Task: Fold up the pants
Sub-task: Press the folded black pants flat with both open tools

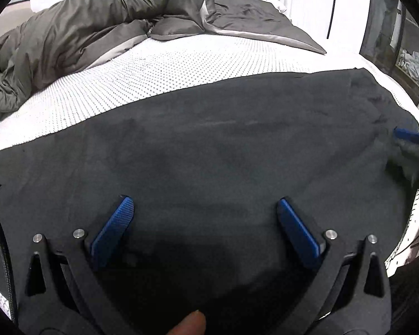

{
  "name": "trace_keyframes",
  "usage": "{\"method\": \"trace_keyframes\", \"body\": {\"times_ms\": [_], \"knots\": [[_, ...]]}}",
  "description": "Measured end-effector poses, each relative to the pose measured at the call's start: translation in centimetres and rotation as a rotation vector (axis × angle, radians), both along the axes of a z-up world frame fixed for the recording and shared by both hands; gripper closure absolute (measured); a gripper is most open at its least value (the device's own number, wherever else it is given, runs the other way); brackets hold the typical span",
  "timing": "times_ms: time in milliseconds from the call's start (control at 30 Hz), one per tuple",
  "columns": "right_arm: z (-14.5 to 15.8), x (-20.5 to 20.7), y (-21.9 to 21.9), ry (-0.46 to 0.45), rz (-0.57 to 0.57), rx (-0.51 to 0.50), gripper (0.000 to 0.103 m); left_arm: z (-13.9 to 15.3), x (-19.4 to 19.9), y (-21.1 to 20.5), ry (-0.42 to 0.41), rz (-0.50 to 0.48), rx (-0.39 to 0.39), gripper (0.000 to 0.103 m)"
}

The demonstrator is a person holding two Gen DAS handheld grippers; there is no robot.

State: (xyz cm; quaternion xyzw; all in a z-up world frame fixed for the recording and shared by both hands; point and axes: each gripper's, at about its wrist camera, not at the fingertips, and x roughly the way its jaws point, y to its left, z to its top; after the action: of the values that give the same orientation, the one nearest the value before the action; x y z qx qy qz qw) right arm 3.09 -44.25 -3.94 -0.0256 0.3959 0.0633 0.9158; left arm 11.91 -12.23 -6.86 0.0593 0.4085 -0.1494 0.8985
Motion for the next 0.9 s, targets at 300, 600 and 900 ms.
{"method": "trace_keyframes", "body": {"times_ms": [300, 600, 900], "knots": [[-0.7, -0.7, -0.4, 0.032, 0.004, -0.183, 0.002, -0.3, 0.2, 0.0, 0.004, 0.000, -0.014, 0.001], [-0.7, -0.9, -8.7, -0.004, -0.332, -0.241, 0.002, -0.8, 1.8, -0.8, 0.029, -0.017, -0.010, 0.001], [1.7, -1.7, -6.8, -0.074, -0.111, -0.021, 0.002, 0.8, -0.1, -1.2, -0.014, -0.029, 0.016, 0.001]]}}
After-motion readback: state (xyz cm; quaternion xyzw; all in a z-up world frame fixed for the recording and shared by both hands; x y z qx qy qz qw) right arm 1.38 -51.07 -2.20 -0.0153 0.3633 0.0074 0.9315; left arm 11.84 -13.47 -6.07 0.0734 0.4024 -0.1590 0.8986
